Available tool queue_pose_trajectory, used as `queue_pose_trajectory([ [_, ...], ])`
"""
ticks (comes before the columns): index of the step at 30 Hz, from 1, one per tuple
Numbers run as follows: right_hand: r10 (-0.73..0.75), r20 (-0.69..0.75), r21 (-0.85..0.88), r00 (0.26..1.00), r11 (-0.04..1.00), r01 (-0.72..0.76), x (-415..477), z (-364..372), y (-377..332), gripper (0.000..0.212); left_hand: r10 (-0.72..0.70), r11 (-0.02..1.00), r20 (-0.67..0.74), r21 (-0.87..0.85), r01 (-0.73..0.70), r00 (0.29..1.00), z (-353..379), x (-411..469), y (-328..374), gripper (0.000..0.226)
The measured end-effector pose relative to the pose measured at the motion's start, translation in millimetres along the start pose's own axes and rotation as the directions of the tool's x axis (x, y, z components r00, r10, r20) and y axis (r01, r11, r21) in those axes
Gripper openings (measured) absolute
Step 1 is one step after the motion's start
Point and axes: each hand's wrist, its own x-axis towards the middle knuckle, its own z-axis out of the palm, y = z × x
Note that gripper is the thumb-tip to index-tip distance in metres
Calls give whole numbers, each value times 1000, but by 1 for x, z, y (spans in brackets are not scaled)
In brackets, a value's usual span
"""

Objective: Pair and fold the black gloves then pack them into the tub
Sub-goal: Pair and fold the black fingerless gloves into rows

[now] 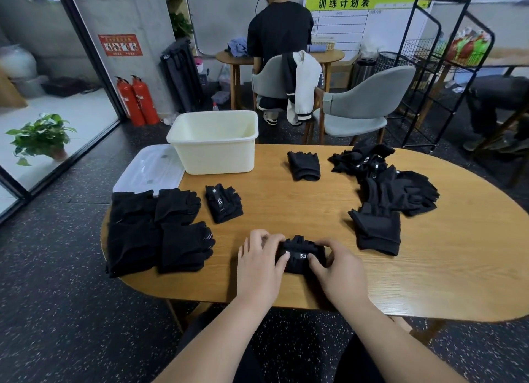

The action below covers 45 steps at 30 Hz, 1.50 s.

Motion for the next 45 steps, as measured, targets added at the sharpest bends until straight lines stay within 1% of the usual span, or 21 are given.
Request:
queue_pose_trajectory([
  [2, -83, -57, -101, 995, 992, 77, -1, 7, 3, 35, 169, 984, -15, 60, -168, 985, 4, 3, -3, 22],
  [4, -234, -93, -222, 968, 952, 209, -1, 10, 8, 43, 319, 945, 6, 78, -319, 948, 9, 7, -10, 18],
  [6, -379, -40, -335, 925, 877, 345, 1, 11, 11, 49, 391, 915, 34, 95, -392, 920, 13, 8, -17, 21],
  [7, -407, 15, -371, 913, 846, 383, 3, 12, 13, 49, 392, 911, 63, 110, -397, 918, 12, 8, -20, 27],
  [8, -400, 70, -397, 914, 829, 394, 4, 13, 15, 49, 375, 913, 113, 124, -387, 920, 11, 7, -21, 36],
  [10, -350, 148, -416, 925, 827, 379, 7, 14, 18, 48, 314, 925, 254, 137, -355, 915, 5, 5, -20, 52],
  [11, -325, 178, -414, 929, 831, 370, 8, 15, 18, 49, 282, 930, 338, 134, -343, 898, 2, 5, -19, 58],
  [12, -304, 214, -422, 928, 828, 369, 10, 15, 18, 52, 251, 937, 409, 124, -326, 877, -1, 4, -18, 63],
  [14, -272, 297, -450, 915, 806, 385, 12, 16, 16, 62, 217, 942, 475, 128, -310, 853, -7, 1, -15, 68],
  [17, -231, 348, -460, 909, 803, 380, 12, 15, 12, 71, 204, 934, 490, 162, -319, 848, -6, 1, -15, 70],
  [20, -218, 341, -454, 915, 814, 363, 13, 15, 8, 71, 194, 919, 503, 207, -335, 842, -3, 4, -17, 73],
  [23, -216, 338, -441, 916, 823, 357, 13, 17, 9, 71, 198, 915, 511, 210, -345, 837, -2, 6, -17, 74],
  [25, -243, 315, -426, 917, 827, 366, 11, 18, 11, 68, 207, 907, 493, 227, -354, 845, -2, 4, -16, 75],
  [28, -316, 225, -355, 922, 854, 380, 5, 15, 11, 64, 212, 905, 478, 233, -355, 852, -4, 2, -16, 76],
  [30, -390, 190, -321, 901, 842, 433, 1, 16, 16, 63, 216, 910, 482, 217, -354, 849, -5, 2, -16, 75],
  [32, -435, 189, -305, 880, 826, 474, 0, 18, 21, 60, 225, 913, 472, 205, -354, 853, -8, 2, -15, 74],
  [35, -413, 178, -294, 893, 844, 449, 1, 20, 22, 53, 241, 920, 406, 194, -340, 882, -10, -4, -15, 71],
  [37, -410, 162, -302, 897, 845, 441, 2, 21, 21, 47, 267, 909, 366, 212, -359, 892, -9, -8, -17, 67],
  [40, -433, 148, -298, 889, 838, 457, 3, 20, 21, 42, 273, 904, 372, 216, -368, 887, -5, -10, -17, 63],
  [45, -446, 136, -326, 885, 823, 465, 1, 17, 19, 42, 227, 912, 403, 233, -339, 887, -4, -7, -14, 66],
])
